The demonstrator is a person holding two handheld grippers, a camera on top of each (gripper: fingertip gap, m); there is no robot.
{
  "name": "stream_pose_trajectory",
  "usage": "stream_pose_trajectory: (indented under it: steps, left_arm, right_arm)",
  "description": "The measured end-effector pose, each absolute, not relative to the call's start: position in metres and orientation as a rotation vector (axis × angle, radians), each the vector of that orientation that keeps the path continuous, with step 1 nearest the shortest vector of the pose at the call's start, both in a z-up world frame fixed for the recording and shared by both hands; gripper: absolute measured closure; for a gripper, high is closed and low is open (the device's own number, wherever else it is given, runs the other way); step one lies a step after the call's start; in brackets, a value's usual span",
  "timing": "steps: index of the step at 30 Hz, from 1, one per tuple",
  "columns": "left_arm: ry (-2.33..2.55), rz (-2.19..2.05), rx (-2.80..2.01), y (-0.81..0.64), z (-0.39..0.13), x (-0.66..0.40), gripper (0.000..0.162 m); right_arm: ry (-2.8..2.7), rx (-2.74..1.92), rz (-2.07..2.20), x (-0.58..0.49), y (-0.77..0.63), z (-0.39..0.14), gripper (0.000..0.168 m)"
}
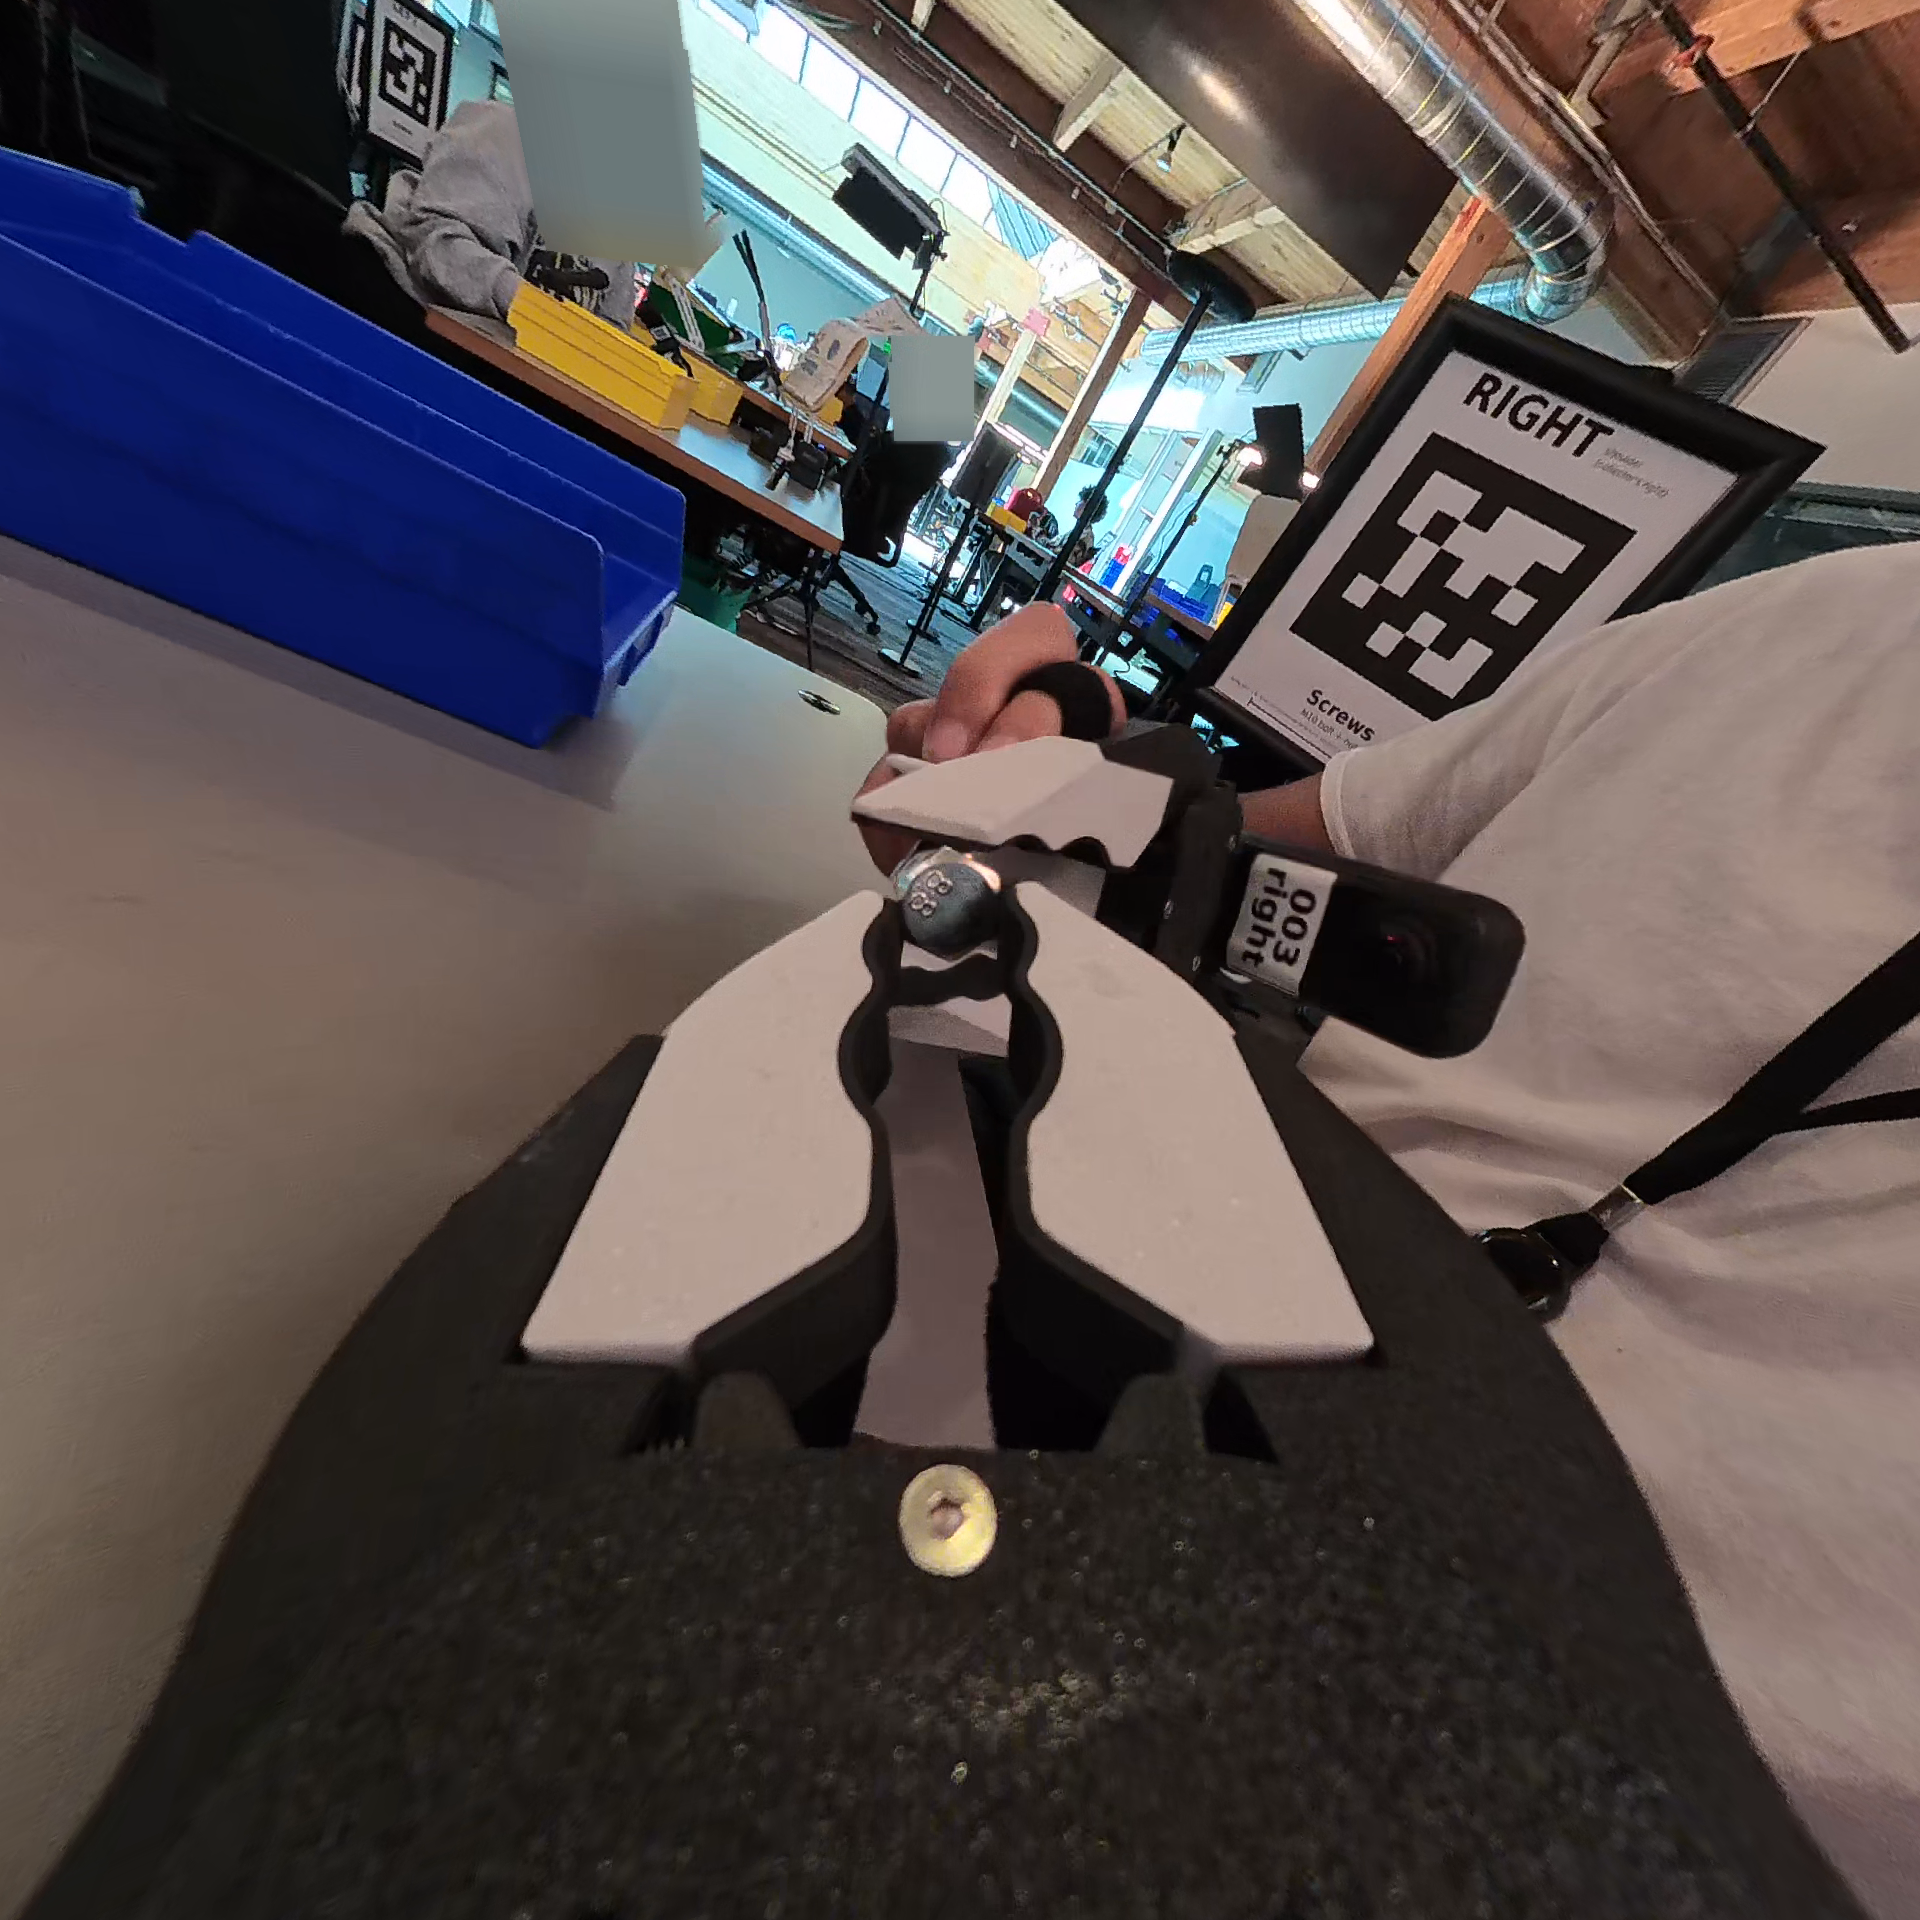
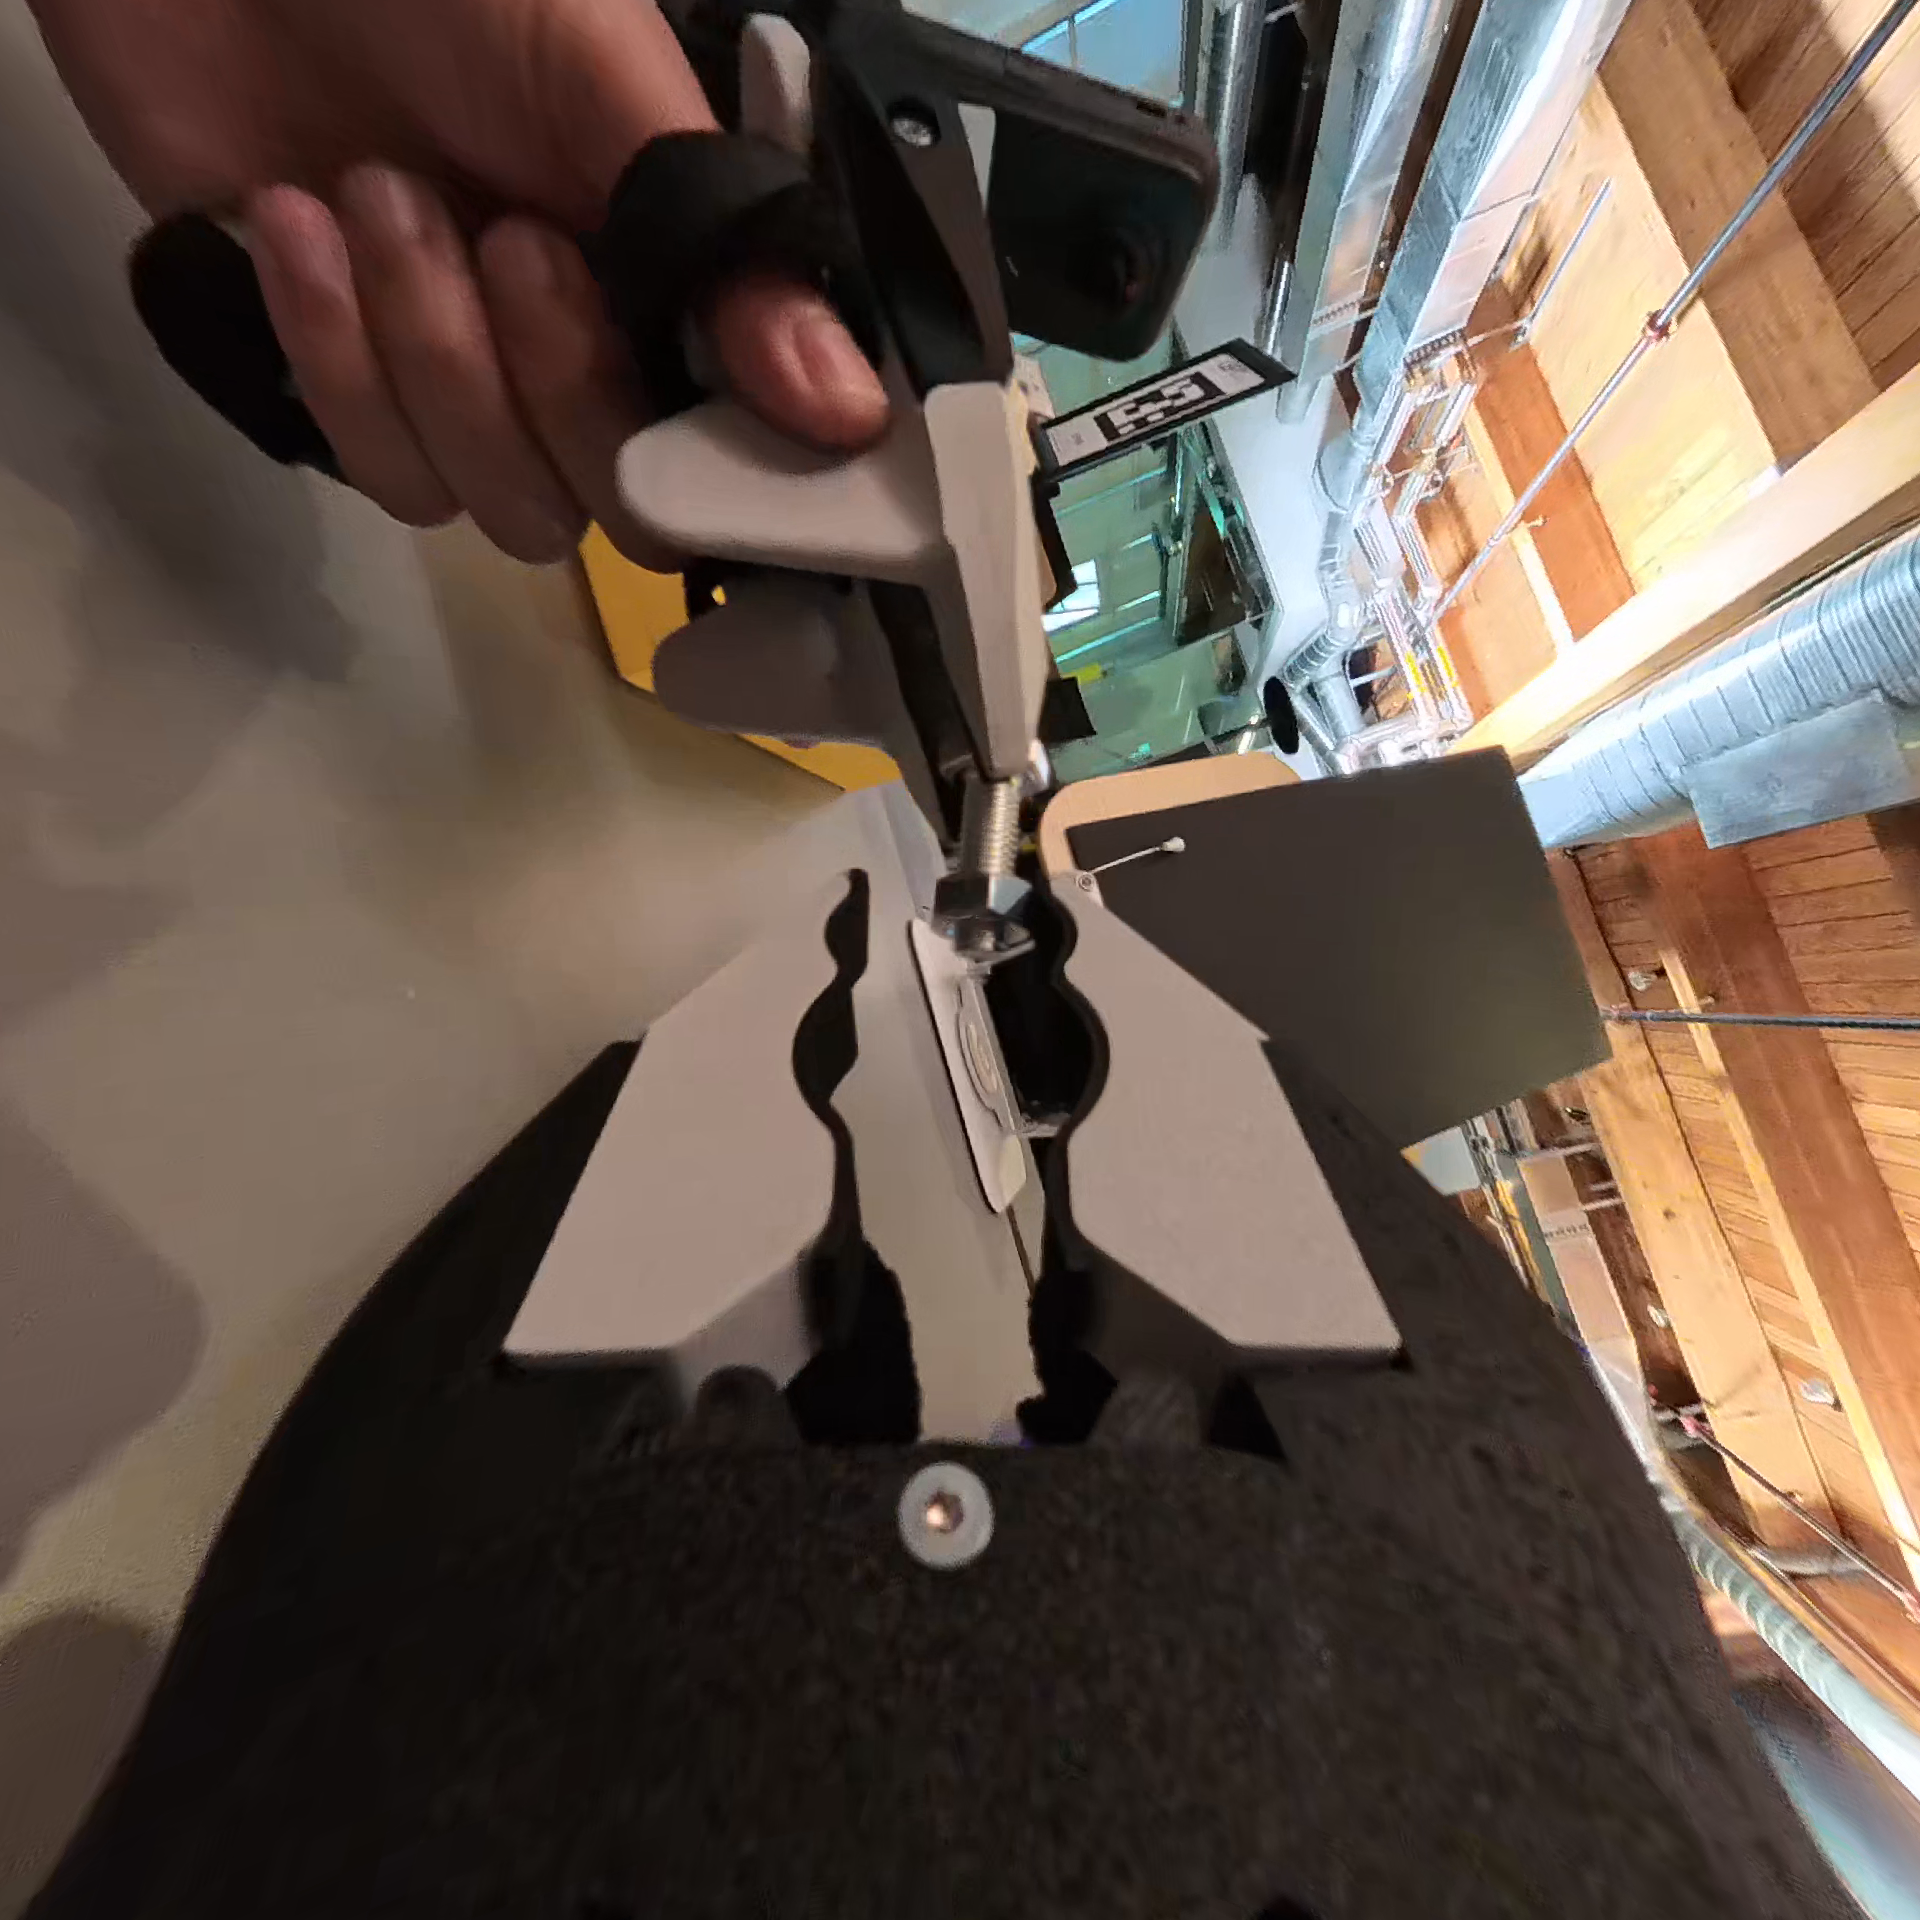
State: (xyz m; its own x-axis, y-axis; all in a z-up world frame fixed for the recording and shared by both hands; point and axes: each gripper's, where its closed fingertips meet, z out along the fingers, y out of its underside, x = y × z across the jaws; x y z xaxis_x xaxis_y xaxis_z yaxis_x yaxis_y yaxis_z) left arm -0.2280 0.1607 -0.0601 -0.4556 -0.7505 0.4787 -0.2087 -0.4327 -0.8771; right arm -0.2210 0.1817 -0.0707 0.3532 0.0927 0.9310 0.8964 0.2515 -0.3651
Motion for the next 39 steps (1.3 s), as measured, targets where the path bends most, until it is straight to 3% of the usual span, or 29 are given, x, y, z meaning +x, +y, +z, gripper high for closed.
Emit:
stream_pose_trajectory:
  steps: [2, 8, 16, 21, 24, 28, 32, 35, 39]
  left_arm:
    - [1.393, -1.951, -1.353, 0.16, -0.06, -0.228, 0.145]
    - [1.418, -1.93, -1.336, 0.156, -0.06, -0.228, 0.145]
    - [1.436, -1.866, -1.337, 0.159, -0.063, -0.228, 0.145]
    - [1.438, -1.866, -1.327, 0.158, -0.062, -0.229, 0.145]
    - [1.439, -1.841, -1.35, 0.16, -0.066, -0.227, 0.145]
    - [1.414, -1.855, -1.351, 0.164, -0.064, -0.228, 0.145]
    - [1.357, -1.889, -1.358, 0.171, -0.059, -0.23, 0.145]
    - [1.336, -1.894, -1.369, 0.176, -0.059, -0.231, 0.145]
    - [1.322, -1.905, -1.384, 0.178, -0.06, -0.23, 0.145]
  right_arm:
    - [-1.06, -1.188, -0.764, -0.216, 0.185, -0.065, 0.15]
    - [-1.03, -1.353, -0.423, -0.219, 0.18, -0.072, 0.151]
    - [-0.728, -1.765, 0.841, -0.241, 0.166, -0.088, 0.151]
    - [-0.44, -1.755, 1.614, -0.248, 0.155, -0.075, 0.152]
    - [-0.323, -1.717, 1.852, -0.246, 0.155, -0.074, 0.151]
    - [-0.46, -1.754, 1.572, -0.247, 0.16, -0.085, 0.14]
    - [-0.789, -1.811, 0.447, -0.216, 0.189, -0.114, 0.126]
    - [-0.935, -1.568, -0.298, -0.196, 0.195, -0.095, 0.124]
    - [-1.023, -1.349, -0.587, -0.215, 0.183, -0.079, 0.126]
